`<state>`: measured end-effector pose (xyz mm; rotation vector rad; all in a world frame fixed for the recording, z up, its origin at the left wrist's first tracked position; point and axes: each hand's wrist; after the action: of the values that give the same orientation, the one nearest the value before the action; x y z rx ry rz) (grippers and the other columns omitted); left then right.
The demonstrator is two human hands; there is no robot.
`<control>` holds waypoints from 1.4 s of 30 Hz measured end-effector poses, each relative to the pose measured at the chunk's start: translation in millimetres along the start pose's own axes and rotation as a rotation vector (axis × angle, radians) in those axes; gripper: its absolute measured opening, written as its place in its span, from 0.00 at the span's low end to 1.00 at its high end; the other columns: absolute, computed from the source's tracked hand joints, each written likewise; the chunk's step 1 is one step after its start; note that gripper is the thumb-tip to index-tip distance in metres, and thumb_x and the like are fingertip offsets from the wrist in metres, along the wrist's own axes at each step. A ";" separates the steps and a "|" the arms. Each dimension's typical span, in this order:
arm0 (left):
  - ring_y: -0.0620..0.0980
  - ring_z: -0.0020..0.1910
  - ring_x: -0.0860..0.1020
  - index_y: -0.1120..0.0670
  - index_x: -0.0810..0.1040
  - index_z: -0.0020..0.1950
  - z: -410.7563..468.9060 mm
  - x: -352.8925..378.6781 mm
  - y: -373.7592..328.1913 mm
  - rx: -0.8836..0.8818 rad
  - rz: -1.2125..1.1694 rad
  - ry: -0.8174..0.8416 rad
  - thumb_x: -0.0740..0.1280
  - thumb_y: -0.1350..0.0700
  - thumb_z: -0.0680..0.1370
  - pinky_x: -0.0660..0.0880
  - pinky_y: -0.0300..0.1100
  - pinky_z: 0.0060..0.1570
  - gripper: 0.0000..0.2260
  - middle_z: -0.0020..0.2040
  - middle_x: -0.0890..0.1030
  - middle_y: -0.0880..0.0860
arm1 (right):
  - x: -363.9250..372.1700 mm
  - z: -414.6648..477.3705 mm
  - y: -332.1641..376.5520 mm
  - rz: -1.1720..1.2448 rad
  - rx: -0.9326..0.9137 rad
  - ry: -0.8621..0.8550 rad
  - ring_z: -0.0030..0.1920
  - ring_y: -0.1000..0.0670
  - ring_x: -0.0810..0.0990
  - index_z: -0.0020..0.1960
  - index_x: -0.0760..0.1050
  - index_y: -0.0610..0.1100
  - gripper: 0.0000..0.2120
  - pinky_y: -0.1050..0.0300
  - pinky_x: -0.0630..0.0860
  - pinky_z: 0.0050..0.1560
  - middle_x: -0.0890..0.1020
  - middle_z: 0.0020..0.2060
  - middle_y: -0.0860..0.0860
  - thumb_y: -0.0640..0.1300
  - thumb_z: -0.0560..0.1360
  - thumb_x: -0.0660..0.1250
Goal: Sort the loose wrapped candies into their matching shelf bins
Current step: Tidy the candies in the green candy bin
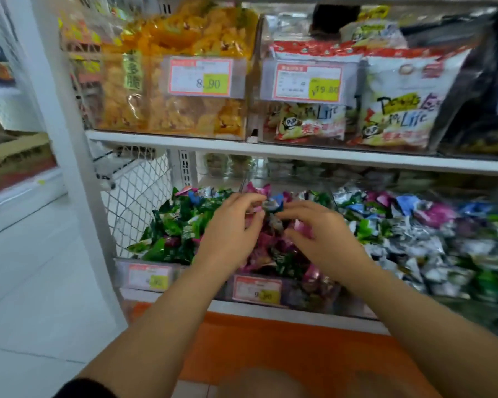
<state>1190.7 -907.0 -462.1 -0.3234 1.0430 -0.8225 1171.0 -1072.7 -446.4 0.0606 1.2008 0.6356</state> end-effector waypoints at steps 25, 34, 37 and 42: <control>0.40 0.56 0.74 0.46 0.73 0.65 32.2 219.9 -195.3 0.279 -0.129 0.768 0.65 0.53 0.79 0.72 0.38 0.57 0.15 0.60 0.76 0.45 | -111.0 -196.7 -242.6 -0.154 0.451 -0.003 0.56 0.47 0.79 0.66 0.73 0.41 0.19 0.66 0.67 0.52 0.78 0.61 0.46 0.43 0.77 0.67; 0.49 0.61 0.70 0.43 0.67 0.69 34.4 244.9 -198.4 0.321 0.138 0.901 0.69 0.44 0.75 0.65 0.40 0.52 0.24 0.67 0.66 0.50 | -105.3 -196.2 -250.3 -0.129 0.416 -0.098 0.54 0.49 0.79 0.65 0.75 0.41 0.18 0.66 0.69 0.54 0.80 0.60 0.46 0.43 0.76 0.68; 0.50 0.62 0.69 0.44 0.66 0.70 39.8 243.7 -202.1 0.322 0.182 0.942 0.69 0.46 0.75 0.65 0.40 0.52 0.26 0.68 0.66 0.50 | -106.0 -194.9 -249.9 -0.096 0.440 -0.101 0.56 0.50 0.78 0.66 0.74 0.42 0.18 0.67 0.69 0.55 0.78 0.62 0.47 0.44 0.77 0.66; 0.50 0.59 0.71 0.47 0.67 0.65 46.6 241.2 -204.4 0.356 0.215 1.023 0.71 0.53 0.75 0.72 0.45 0.52 0.22 0.66 0.67 0.49 | -107.3 -193.4 -248.9 -0.064 0.470 -0.081 0.56 0.51 0.77 0.67 0.72 0.44 0.19 0.64 0.71 0.55 0.78 0.62 0.48 0.45 0.78 0.65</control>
<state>1199.4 -1226.4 -469.8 0.5775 1.7929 -0.9676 1084.1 -1385.2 -521.5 0.4375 1.2475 0.2816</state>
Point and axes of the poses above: each hand's wrist, its own z-axis towards the middle knuckle, its own x-axis out of the palm, y = z × x
